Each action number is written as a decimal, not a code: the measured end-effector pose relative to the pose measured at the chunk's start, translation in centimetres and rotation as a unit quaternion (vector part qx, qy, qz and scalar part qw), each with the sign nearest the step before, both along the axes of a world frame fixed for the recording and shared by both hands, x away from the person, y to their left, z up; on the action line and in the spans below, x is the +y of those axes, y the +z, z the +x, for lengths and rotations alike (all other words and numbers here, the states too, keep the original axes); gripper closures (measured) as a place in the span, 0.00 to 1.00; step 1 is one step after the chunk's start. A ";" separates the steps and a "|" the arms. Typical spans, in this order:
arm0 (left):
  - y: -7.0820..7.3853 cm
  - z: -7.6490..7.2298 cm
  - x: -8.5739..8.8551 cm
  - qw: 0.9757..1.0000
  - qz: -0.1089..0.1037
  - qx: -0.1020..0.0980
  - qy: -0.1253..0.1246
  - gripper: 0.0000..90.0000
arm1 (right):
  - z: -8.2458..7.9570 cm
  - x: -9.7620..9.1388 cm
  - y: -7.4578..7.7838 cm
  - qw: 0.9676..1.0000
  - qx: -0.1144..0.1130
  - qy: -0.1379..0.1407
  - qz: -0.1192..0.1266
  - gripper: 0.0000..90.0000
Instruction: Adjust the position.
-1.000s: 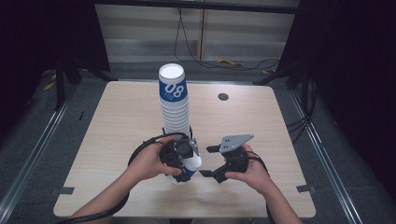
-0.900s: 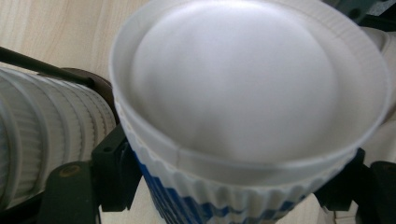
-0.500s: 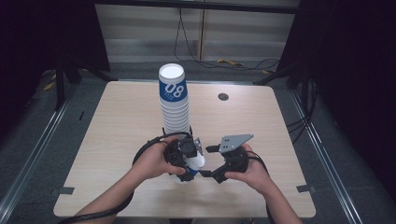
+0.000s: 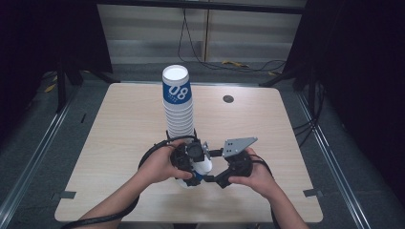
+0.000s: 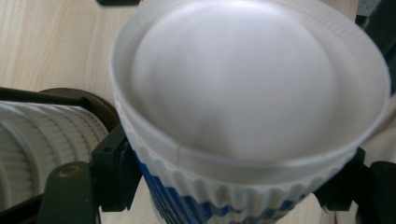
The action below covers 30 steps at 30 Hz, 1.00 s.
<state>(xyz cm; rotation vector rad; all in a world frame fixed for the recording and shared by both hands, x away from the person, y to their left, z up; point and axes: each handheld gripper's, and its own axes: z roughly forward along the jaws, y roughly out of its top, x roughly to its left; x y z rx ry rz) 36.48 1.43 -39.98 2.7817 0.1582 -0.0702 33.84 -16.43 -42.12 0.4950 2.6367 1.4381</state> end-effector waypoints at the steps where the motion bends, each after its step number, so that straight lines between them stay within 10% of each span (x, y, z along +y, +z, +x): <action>1: 0.0 0.0 -0.1 1.000 0.002 0.001 -0.003 0.26 | 0.0 0.0 0.0 1.000 0.000 0.001 0.001 0.17; 30: -0.2 0.8 0.3 0.999 -0.038 0.001 0.009 0.23 | 0.2 0.0 0.2 1.000 -0.001 0.014 0.022 0.31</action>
